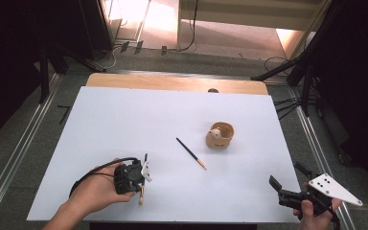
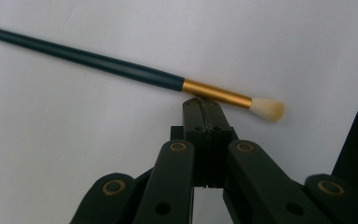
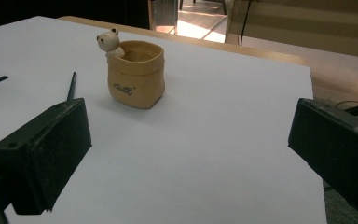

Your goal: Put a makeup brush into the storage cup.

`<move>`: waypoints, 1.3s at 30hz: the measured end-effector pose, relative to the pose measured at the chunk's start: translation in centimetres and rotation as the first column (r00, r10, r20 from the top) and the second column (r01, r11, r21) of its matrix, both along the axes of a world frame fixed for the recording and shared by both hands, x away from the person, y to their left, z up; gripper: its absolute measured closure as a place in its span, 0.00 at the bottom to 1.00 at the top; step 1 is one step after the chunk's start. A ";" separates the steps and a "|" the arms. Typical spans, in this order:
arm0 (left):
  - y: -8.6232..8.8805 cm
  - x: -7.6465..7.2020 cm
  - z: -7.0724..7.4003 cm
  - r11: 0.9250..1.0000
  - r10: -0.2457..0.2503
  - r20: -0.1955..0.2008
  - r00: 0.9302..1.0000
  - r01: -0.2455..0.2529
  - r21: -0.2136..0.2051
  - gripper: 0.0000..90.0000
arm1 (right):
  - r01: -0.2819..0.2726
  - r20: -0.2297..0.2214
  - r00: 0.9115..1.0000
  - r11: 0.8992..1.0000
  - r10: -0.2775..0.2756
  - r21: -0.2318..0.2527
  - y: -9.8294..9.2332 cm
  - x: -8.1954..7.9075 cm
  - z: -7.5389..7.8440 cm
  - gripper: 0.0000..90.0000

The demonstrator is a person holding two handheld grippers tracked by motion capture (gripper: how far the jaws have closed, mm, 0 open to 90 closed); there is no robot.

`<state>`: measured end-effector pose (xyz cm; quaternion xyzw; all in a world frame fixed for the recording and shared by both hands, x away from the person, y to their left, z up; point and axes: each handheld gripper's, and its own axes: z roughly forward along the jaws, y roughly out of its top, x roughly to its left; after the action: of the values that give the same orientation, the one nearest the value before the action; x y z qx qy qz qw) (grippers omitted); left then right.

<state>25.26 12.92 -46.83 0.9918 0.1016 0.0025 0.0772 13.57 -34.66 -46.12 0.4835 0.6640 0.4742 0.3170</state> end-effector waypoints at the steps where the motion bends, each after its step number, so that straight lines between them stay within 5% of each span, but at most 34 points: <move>1: -0.2 0.0 0.0 1.000 0.000 0.002 1.000 0.000 -0.001 1.00 | -0.001 0.000 1.000 1.000 0.001 -0.001 0.0 0.0 0.0 0.00; 17: -1.1 0.4 -0.1 0.999 0.005 -0.009 1.000 -0.005 -0.046 1.00 | -0.001 -0.006 1.000 1.000 0.001 -0.001 0.1 0.1 0.0 0.00; 39: -3.2 1.2 -0.6 0.988 0.028 -0.029 0.999 -0.032 -0.152 1.00 | 0.001 -0.008 1.000 1.000 -0.001 -0.003 0.0 0.1 -0.1 0.00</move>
<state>26.48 9.70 -47.45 0.9813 0.1176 -0.0173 0.1514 13.65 -34.65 -46.25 0.4851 0.6656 0.4713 0.3154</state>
